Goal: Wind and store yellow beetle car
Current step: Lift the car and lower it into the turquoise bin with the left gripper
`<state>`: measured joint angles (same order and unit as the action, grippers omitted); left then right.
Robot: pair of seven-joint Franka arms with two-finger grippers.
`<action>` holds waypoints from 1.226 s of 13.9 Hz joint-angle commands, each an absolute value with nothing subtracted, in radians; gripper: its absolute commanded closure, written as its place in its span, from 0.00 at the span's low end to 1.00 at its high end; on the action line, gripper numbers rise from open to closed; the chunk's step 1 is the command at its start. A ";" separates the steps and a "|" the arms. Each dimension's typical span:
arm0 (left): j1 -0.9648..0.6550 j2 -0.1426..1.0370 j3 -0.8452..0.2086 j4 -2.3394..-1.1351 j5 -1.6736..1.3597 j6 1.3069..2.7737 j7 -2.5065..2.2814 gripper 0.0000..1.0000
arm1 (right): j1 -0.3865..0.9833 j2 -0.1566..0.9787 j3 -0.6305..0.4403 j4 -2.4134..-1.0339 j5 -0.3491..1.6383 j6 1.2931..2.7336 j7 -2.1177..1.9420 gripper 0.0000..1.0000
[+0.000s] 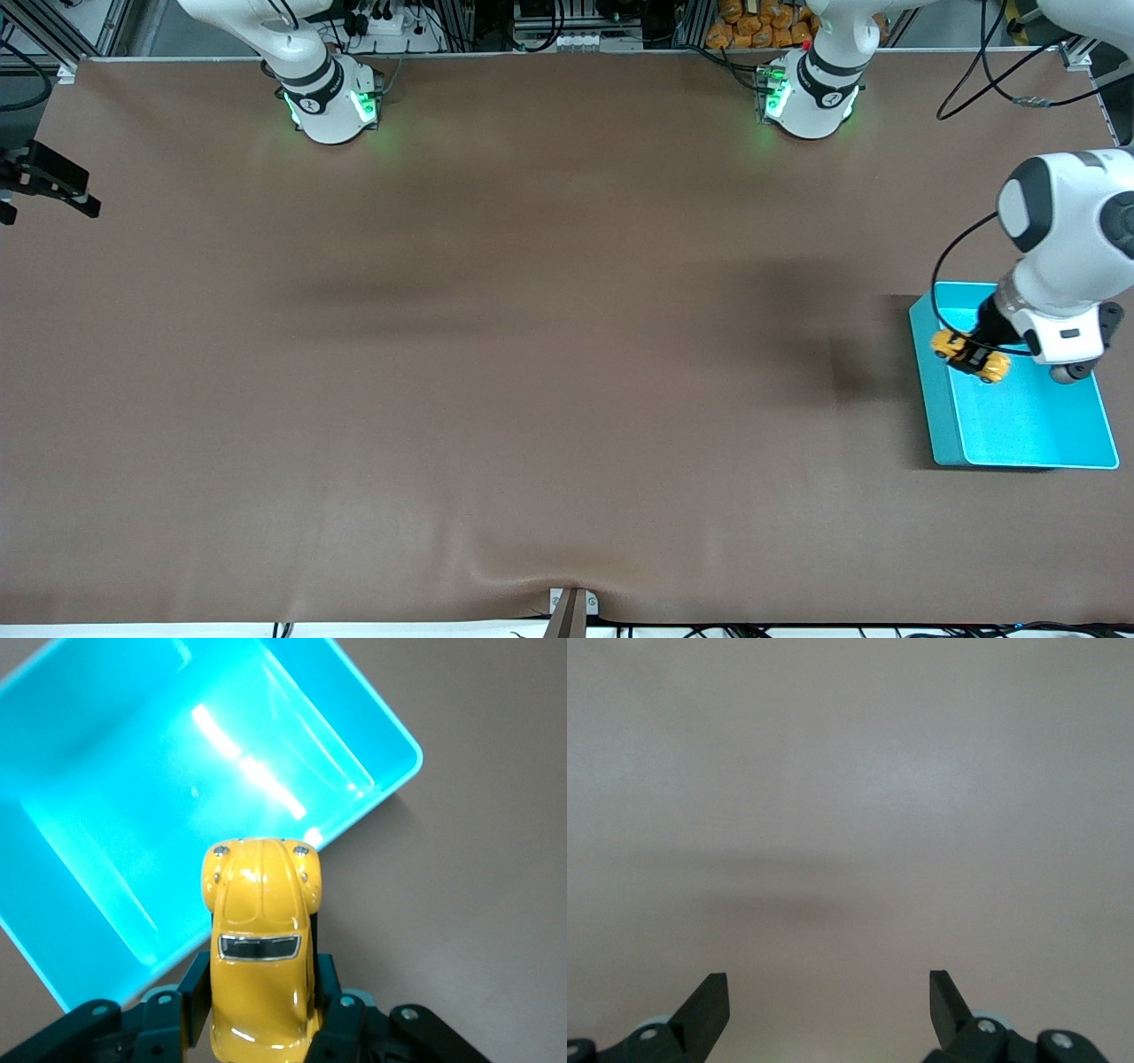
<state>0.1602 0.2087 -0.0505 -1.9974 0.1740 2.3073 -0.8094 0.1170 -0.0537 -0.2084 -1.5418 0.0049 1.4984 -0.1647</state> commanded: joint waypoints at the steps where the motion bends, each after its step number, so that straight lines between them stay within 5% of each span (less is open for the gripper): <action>1: 0.202 0.250 -0.057 -1.947 0.179 2.272 -0.630 1.00 | 0.110 -0.057 -0.216 -1.520 -0.003 1.467 -0.179 0.00; 9: 0.392 0.443 -0.061 -1.749 0.175 2.184 -0.053 1.00 | 0.081 -0.057 -0.215 -1.514 0.002 1.450 -0.179 0.00; 17: 0.450 0.531 -0.058 -1.758 0.035 2.315 0.270 1.00 | 0.072 -0.049 -0.215 -1.516 0.012 1.442 -0.178 0.00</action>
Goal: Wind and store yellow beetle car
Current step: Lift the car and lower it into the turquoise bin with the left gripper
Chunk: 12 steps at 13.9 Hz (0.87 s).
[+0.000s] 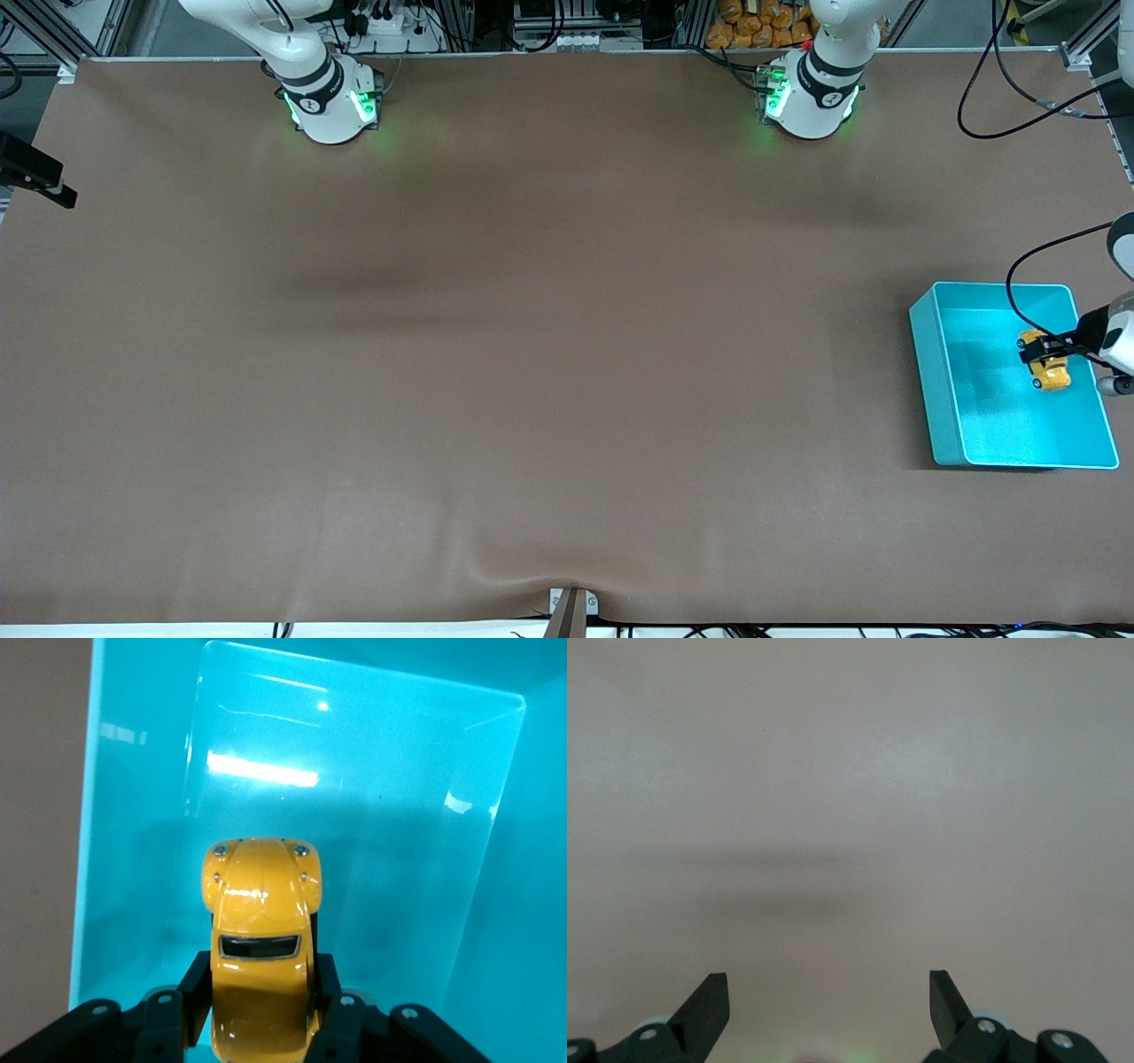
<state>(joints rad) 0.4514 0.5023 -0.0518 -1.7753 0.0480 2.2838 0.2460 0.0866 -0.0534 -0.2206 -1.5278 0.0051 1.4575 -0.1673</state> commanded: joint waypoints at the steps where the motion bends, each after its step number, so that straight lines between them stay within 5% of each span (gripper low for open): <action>1: 0.448 0.544 -0.058 -1.761 0.044 2.327 0.270 1.00 | 0.072 -0.049 -0.215 -1.516 0.012 1.442 -0.181 0.00; 12: 0.442 0.656 -0.058 -1.786 0.146 2.437 0.268 1.00 | 0.038 -0.049 -0.216 -1.514 0.014 1.424 -0.181 0.00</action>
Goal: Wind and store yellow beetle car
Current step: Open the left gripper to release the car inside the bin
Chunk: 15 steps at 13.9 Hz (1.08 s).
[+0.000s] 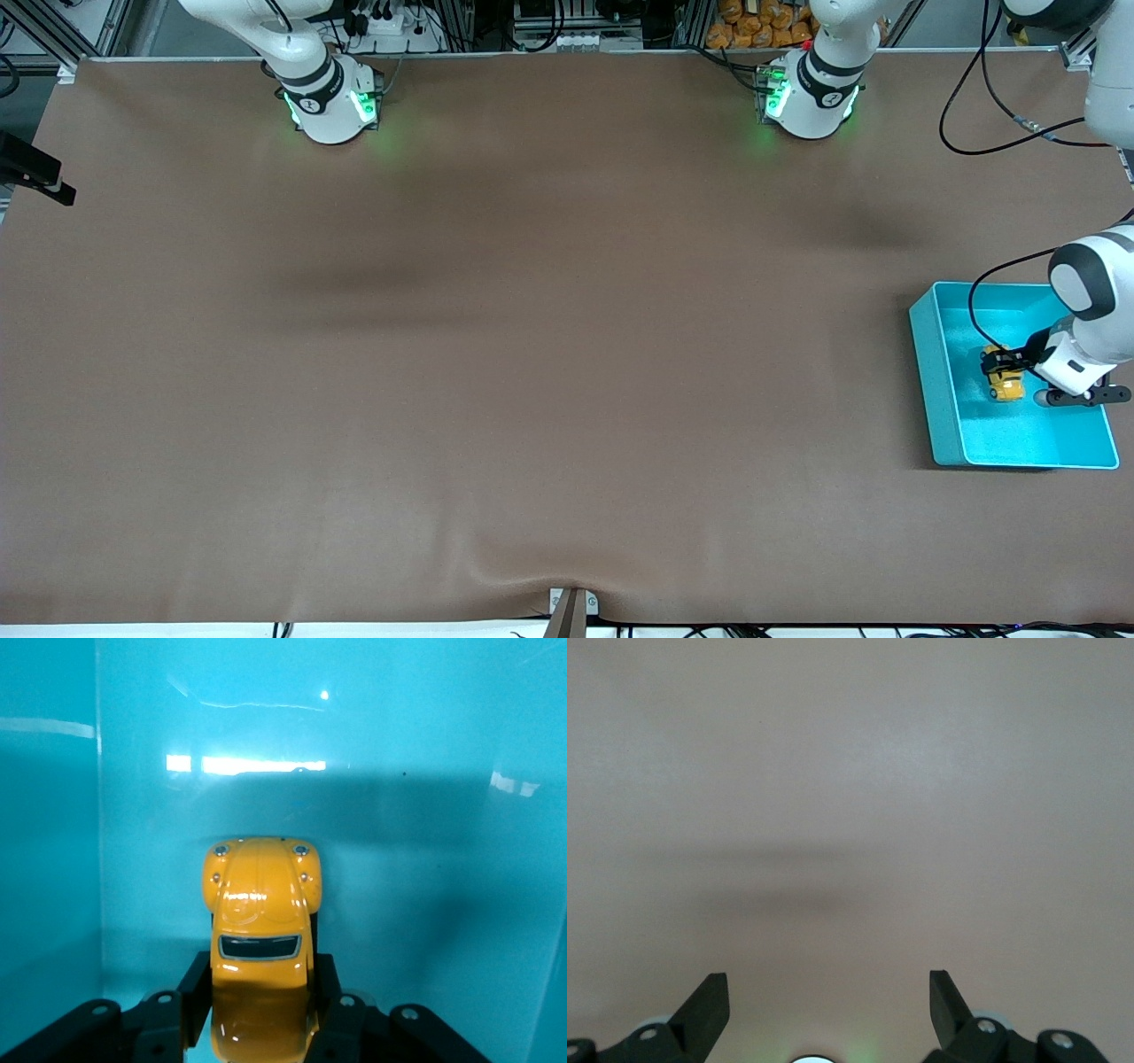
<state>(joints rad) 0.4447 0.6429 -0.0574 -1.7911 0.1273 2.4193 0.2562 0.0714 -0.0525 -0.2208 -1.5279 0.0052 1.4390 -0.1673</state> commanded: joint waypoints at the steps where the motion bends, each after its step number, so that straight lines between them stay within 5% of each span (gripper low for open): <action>1: 0.443 0.660 -0.058 -1.784 0.146 2.437 0.270 0.80 | 0.038 -0.049 -0.216 -1.514 0.014 1.424 -0.181 0.00; 2: 0.443 0.658 -0.058 -1.786 0.146 2.437 0.270 0.21 | 0.038 -0.049 -0.216 -1.514 0.014 1.425 -0.181 0.00; 3: 0.443 0.650 -0.060 -1.786 0.147 2.437 0.270 0.00 | 0.037 -0.049 -0.216 -1.514 0.015 1.425 -0.181 0.00; 15: 0.442 0.353 -0.169 -1.786 0.132 2.189 0.232 0.00 | 0.035 -0.048 -0.215 -1.506 0.014 1.425 -0.183 0.00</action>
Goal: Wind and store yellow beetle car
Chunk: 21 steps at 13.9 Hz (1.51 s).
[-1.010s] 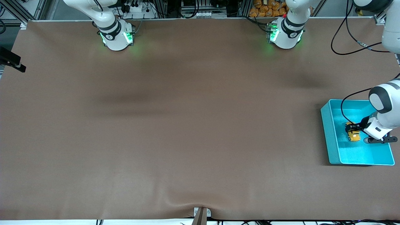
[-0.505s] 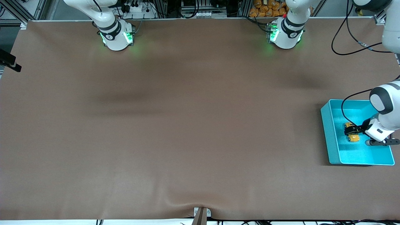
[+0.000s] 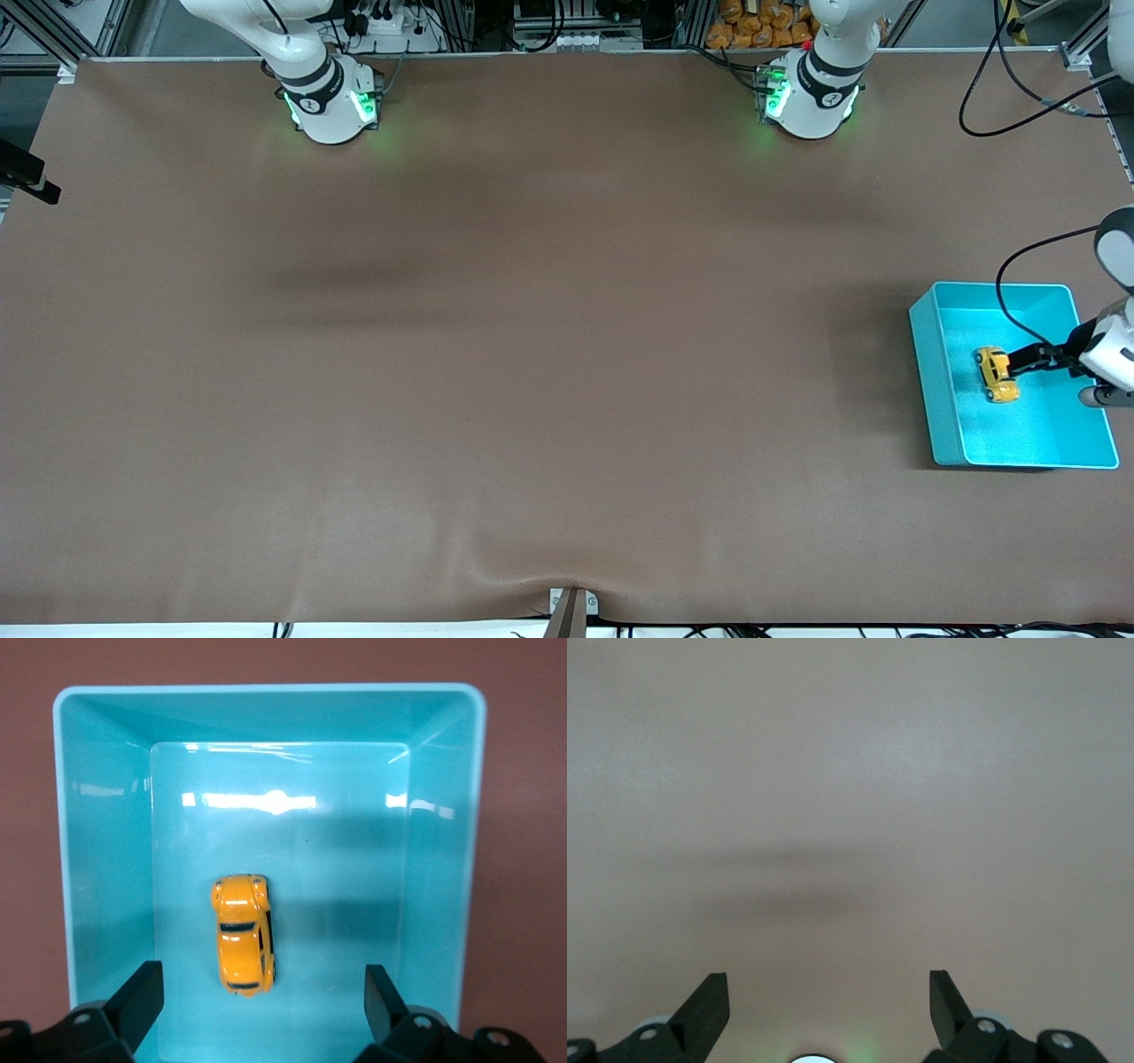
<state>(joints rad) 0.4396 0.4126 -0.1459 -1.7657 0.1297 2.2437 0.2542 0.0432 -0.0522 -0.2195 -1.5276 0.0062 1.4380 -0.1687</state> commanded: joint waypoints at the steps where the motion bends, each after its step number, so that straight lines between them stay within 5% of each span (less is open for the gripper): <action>1: 0.440 0.335 -0.176 -1.786 0.132 2.162 0.204 0.00 | 0.035 -0.048 -0.215 -1.506 0.014 1.425 -0.181 0.00; 10: 0.266 0.111 -0.259 -1.769 0.126 1.850 -0.139 0.00 | 0.035 -0.049 -0.215 -1.497 0.011 1.394 -0.176 0.00; 16: 0.025 0.040 -0.128 -1.599 0.042 1.579 -0.210 0.00 | 0.034 -0.051 -0.216 -1.480 -0.003 1.335 -0.172 0.00; 21: 0.015 -0.052 -0.101 -1.578 0.028 1.456 -0.108 0.00 | 0.008 -0.048 -0.230 -1.470 -0.002 1.330 -0.183 0.00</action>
<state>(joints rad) 0.0293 -0.0228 -0.1219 -1.5807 0.0483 1.4869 -0.1488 0.0192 -0.0524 -0.2332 -1.4886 0.0017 1.3473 -0.1695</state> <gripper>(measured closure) 0.000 0.000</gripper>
